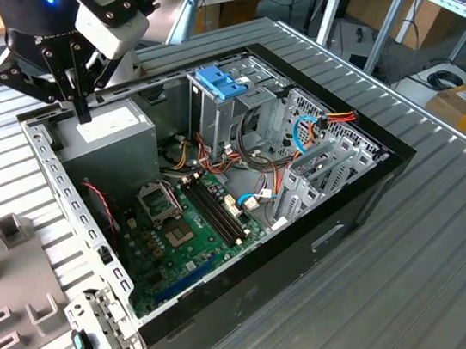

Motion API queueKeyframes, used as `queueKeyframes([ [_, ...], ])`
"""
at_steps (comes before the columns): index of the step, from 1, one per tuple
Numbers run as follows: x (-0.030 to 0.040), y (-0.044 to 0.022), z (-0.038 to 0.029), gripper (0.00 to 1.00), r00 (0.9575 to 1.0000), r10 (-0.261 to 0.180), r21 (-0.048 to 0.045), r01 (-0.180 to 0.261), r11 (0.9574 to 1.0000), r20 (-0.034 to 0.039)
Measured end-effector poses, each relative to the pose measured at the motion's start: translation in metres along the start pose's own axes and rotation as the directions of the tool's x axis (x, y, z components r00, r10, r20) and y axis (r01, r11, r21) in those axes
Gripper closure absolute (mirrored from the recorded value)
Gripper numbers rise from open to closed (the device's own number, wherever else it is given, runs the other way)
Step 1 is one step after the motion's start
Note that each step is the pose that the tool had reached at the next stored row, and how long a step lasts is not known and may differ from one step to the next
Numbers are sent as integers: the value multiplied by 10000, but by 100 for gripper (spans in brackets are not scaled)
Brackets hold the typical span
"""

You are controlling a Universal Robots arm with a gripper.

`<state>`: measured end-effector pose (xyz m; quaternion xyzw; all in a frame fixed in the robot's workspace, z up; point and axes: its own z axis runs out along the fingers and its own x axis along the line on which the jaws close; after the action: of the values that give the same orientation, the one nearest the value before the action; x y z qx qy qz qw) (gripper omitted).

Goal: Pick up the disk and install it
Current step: 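Reach for the disk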

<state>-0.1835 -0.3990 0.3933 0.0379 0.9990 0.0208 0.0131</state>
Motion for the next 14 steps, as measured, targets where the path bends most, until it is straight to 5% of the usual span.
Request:
queueKeyframes([
  [14,46,-3,-1,90,10000,0,0,0,10000,0],
])
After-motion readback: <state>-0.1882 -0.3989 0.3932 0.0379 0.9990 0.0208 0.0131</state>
